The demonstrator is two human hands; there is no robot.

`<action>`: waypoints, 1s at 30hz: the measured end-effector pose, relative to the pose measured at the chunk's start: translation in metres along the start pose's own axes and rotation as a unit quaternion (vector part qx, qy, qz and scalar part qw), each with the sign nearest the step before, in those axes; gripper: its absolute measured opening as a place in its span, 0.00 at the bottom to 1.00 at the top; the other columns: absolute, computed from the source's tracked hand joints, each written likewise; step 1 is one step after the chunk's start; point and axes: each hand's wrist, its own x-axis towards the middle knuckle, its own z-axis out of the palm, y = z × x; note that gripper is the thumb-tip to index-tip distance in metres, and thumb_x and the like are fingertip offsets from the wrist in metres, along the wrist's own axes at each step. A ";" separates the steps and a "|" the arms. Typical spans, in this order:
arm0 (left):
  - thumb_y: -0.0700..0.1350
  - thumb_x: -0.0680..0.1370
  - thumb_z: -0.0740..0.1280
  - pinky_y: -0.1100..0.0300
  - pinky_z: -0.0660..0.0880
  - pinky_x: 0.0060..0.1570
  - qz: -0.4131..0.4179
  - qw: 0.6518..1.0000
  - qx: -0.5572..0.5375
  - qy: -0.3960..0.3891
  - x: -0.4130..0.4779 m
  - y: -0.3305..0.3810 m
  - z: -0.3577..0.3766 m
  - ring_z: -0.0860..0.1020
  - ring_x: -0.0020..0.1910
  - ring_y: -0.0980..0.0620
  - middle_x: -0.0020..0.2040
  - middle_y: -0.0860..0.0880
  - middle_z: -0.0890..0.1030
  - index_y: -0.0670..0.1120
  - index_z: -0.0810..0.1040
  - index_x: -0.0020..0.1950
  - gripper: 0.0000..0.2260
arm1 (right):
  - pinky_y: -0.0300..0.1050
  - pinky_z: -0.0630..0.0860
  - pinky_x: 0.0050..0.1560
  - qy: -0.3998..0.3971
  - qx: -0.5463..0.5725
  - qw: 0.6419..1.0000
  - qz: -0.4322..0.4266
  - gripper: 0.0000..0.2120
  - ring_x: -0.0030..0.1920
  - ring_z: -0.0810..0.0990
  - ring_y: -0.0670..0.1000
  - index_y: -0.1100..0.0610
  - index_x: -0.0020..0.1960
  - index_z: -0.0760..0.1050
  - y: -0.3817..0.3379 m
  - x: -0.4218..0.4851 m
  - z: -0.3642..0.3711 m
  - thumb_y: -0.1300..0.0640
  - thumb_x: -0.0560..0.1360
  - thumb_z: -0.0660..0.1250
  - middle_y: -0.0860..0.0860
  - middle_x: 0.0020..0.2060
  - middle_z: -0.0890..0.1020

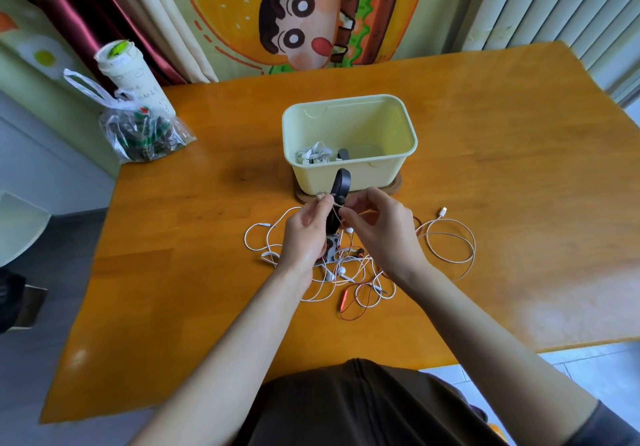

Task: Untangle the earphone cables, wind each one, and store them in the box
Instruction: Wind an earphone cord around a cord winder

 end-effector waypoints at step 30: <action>0.54 0.80 0.62 0.70 0.63 0.22 -0.022 1.000 -0.013 0.016 0.005 -0.003 -0.004 0.65 0.30 0.56 0.35 0.52 0.71 0.50 0.78 0.56 0.12 | 0.37 0.75 0.48 0.009 -0.079 0.995 -0.057 0.06 0.49 0.76 0.45 0.58 0.51 0.75 0.000 -0.008 0.008 0.56 0.76 0.66 0.48 0.48 0.76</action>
